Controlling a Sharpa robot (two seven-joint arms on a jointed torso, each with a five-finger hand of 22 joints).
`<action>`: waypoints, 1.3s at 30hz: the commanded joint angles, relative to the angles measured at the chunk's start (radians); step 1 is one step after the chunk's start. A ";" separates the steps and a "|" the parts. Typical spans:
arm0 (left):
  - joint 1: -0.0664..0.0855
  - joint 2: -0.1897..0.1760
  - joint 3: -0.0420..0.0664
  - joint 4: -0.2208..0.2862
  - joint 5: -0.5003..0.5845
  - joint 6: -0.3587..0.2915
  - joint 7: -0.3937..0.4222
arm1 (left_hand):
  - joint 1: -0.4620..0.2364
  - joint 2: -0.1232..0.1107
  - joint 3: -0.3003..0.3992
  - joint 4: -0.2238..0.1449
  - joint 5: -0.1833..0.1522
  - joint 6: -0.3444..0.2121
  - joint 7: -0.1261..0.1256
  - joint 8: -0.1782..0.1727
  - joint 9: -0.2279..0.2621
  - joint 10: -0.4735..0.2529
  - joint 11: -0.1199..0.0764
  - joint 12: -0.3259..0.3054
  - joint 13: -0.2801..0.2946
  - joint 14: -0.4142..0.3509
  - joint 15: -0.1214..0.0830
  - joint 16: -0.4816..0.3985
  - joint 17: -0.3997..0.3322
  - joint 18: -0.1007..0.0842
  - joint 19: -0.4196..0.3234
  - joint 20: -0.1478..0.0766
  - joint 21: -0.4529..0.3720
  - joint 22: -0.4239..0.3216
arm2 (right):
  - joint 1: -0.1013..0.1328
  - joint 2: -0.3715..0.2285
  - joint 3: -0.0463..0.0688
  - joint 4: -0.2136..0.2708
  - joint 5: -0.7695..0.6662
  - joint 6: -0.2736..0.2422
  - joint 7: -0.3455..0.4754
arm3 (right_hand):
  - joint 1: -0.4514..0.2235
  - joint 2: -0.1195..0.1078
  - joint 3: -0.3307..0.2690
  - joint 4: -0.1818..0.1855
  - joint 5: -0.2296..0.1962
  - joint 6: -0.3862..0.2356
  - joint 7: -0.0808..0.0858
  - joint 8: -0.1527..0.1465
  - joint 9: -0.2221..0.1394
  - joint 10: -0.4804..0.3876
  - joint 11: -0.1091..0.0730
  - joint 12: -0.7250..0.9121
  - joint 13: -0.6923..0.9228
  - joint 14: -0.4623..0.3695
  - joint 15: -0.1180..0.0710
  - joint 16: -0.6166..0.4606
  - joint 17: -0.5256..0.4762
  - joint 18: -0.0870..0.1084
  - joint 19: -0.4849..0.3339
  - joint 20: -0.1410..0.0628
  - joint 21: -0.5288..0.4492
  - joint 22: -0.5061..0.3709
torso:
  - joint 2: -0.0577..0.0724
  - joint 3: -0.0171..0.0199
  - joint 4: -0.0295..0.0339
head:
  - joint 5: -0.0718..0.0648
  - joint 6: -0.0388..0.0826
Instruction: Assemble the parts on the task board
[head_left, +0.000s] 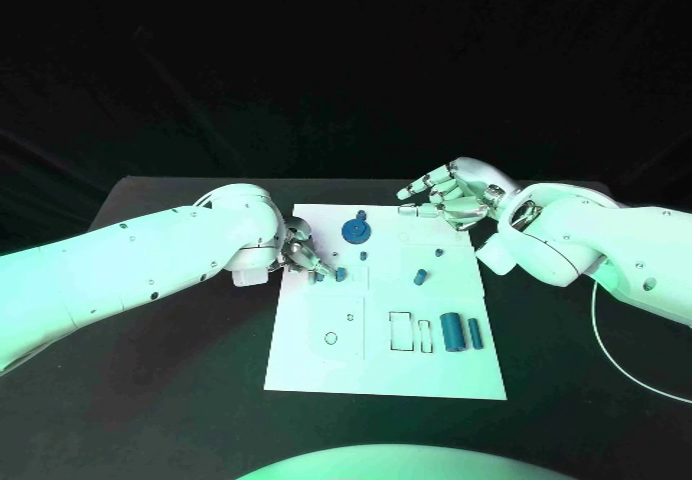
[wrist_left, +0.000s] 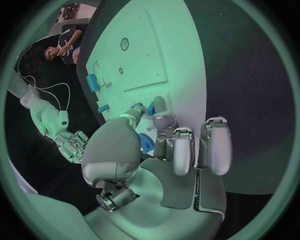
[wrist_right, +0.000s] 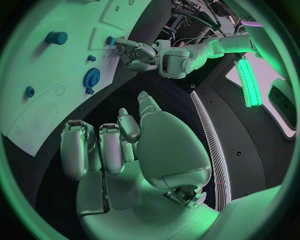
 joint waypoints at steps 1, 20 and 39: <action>-0.007 -0.012 -0.003 0.009 -0.008 -0.037 -0.015 | 0.001 0.014 -0.038 0.020 -0.036 0.010 -0.001 -0.002 -0.003 0.009 0.002 0.009 0.005 0.105 -0.007 0.003 0.263 -0.007 0.072 -0.006 0.007 0.189 | -0.001 0.001 0.000 0.000 -0.003 0.015 0.009 | -0.005 0.001 -0.005 -0.001 0.007 0.006 0.000 0.003 0.001 -0.004 0.001 -0.001 -0.001 0.054 -0.006 -0.006 0.032 0.017 -0.008 0.000 -0.007 -0.002 | 0.000 -0.0004 -0.0003 | -0.001 0.001; -0.006 -0.096 0.024 0.060 0.263 -0.319 0.214 | 0.126 0.058 -0.159 0.066 0.043 -0.123 0.057 -0.038 -0.031 -0.216 0.052 -0.264 -0.254 0.045 0.033 -0.115 0.118 0.086 -0.097 0.021 -0.441 -0.140 | -0.005 0.000 0.000 -0.003 -0.003 0.016 0.009 | -0.005 0.001 -0.005 -0.001 0.007 0.006 0.000 0.003 0.001 -0.004 0.001 -0.001 -0.001 0.054 -0.006 -0.006 0.032 0.017 -0.008 0.000 -0.007 -0.002 | -0.001 0.0003 0.0023 | -0.007 0.004; -0.015 0.003 -0.007 -0.008 -0.130 -0.508 0.637 | 0.566 0.005 -0.023 -0.076 -0.022 -0.209 0.128 -0.294 -0.274 -0.431 0.150 -0.654 -0.688 -0.309 0.115 -0.791 -0.604 0.150 -0.296 0.107 -1.052 -0.591 | -0.008 0.004 0.000 -0.008 -0.003 -0.013 0.023 | -0.002 0.009 -0.004 -0.003 0.009 0.006 0.000 0.003 0.001 -0.003 0.000 0.001 0.000 0.055 -0.006 -0.005 0.035 0.016 -0.006 0.000 -0.006 0.001 | 0.001 -0.0010 -0.0001 | -0.021 0.020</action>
